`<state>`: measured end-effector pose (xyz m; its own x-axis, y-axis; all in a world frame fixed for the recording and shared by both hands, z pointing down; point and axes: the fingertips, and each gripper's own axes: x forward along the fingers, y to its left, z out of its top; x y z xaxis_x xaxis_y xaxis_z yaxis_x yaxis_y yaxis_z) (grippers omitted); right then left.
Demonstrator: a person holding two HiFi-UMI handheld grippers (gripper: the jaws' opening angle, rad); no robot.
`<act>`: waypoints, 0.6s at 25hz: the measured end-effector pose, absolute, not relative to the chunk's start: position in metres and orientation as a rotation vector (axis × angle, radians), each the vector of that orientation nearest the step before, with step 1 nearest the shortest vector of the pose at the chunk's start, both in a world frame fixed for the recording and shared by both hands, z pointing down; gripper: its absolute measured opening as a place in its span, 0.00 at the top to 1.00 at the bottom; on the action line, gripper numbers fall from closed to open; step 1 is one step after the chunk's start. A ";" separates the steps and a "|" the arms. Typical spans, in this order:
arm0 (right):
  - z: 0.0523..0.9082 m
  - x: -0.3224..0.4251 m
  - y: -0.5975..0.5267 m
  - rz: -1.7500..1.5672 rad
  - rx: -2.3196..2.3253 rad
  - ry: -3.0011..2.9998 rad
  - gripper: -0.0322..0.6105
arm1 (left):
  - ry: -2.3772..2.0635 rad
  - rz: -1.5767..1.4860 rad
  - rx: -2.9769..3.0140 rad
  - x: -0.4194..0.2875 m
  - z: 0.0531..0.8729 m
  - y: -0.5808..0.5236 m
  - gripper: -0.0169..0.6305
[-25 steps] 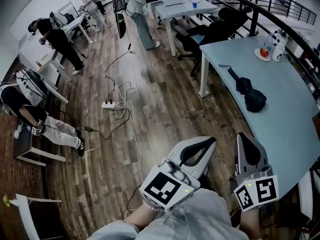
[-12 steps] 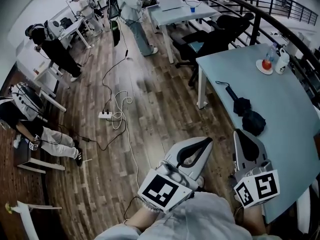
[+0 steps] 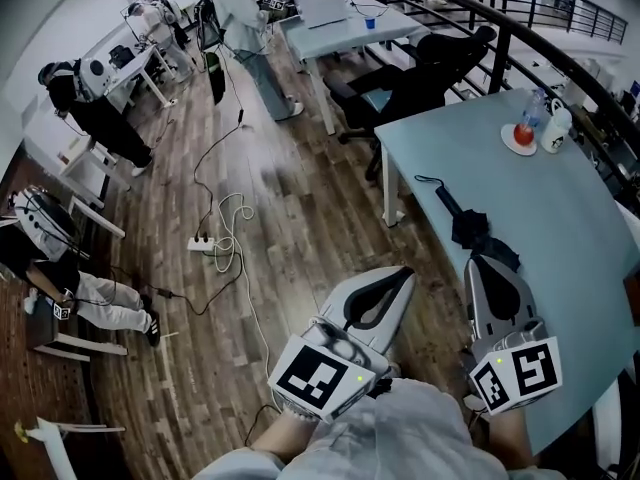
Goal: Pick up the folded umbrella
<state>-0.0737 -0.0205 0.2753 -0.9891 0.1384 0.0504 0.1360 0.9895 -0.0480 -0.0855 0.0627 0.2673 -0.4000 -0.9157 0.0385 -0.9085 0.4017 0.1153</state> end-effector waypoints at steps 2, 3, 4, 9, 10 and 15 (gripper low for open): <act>0.274 -0.072 -0.029 0.076 -0.184 -3.086 0.95 | -2.554 -0.108 1.679 -0.090 0.267 0.057 0.97; 0.273 -0.071 -0.033 0.079 -0.169 -3.089 0.95 | -2.560 -0.103 1.693 -0.092 0.267 0.054 0.97; 0.273 -0.070 -0.038 0.082 -0.153 -3.091 0.95 | -2.559 -0.099 1.705 -0.093 0.266 0.050 0.97; 0.275 -0.063 -0.059 0.091 -0.062 -3.094 0.95 | -2.496 -0.104 1.746 -0.091 0.264 0.031 0.97; 0.276 -0.063 -0.063 0.092 -0.045 -3.094 0.95 | -2.490 -0.104 1.757 -0.092 0.264 0.028 0.97; 0.277 -0.060 -0.084 0.091 0.052 -3.094 0.95 | -2.442 -0.100 1.813 -0.099 0.267 0.008 0.97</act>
